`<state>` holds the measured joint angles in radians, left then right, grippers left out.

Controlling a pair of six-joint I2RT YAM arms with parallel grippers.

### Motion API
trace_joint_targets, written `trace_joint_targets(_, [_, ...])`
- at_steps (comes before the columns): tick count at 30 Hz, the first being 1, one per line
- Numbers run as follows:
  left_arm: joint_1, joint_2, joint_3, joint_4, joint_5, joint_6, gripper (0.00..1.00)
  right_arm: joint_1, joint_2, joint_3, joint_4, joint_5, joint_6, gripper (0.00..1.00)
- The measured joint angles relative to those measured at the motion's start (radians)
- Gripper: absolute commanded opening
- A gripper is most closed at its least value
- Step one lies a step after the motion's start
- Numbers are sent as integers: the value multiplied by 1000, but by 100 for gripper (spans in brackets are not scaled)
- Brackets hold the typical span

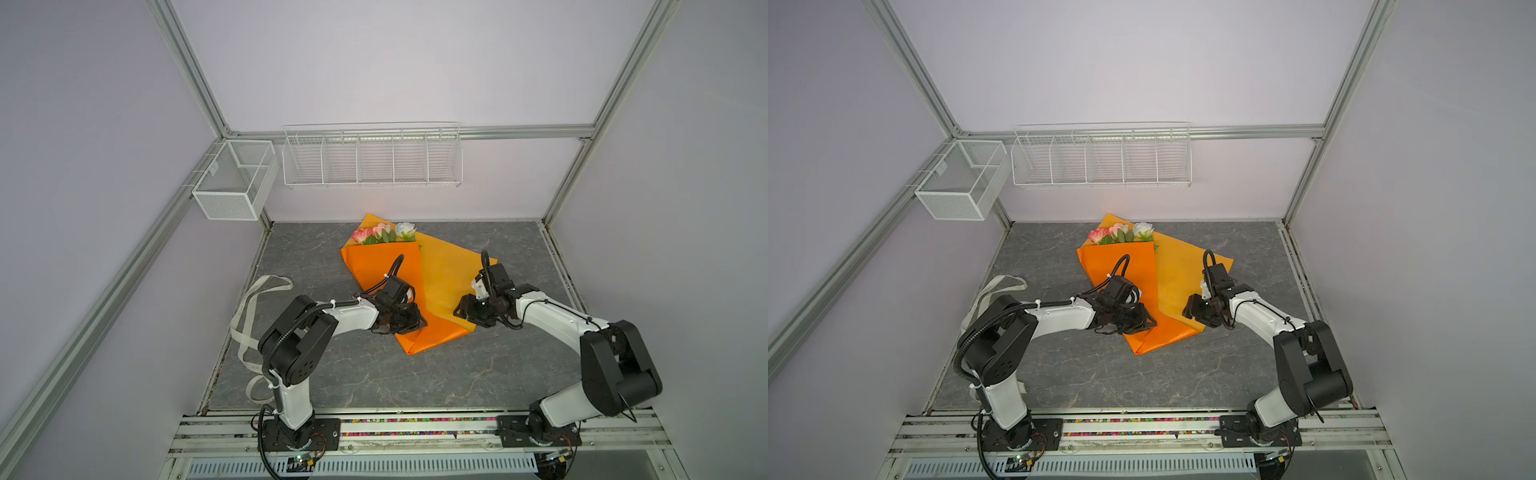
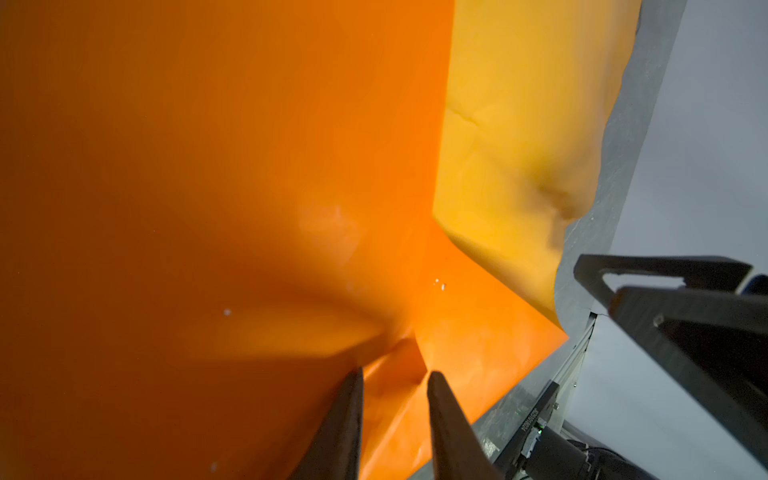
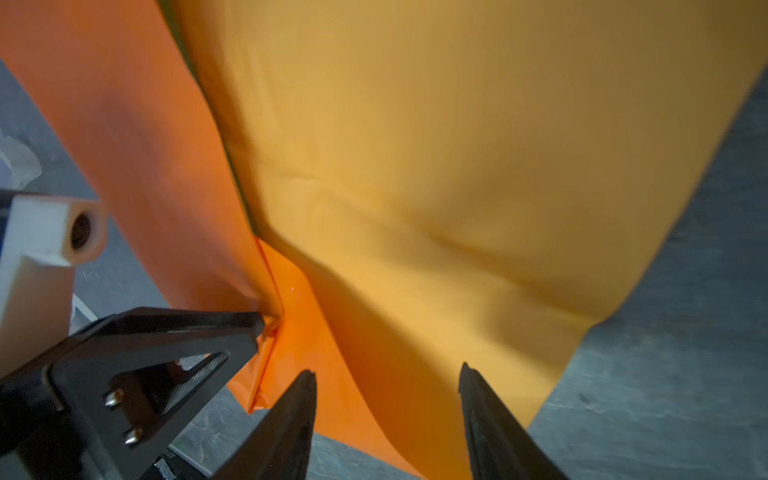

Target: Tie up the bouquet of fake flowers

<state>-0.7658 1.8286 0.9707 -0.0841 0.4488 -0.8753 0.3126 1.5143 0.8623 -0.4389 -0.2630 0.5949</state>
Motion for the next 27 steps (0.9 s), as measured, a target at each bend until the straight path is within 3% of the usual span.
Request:
trace_joint_targets(6, [-23,-18,-53,60,5,-30,27,-149,-1,-16,5,-49,-19,67])
trace_joint_targets(11, [-25,-48,-59,45,8,-24,27,-235,0,-24,17,-88,-24,68])
trace_joint_targets(27, [-95,-48,-53,-47,120,85,27,-248,62,-77,92,-200,-39,67])
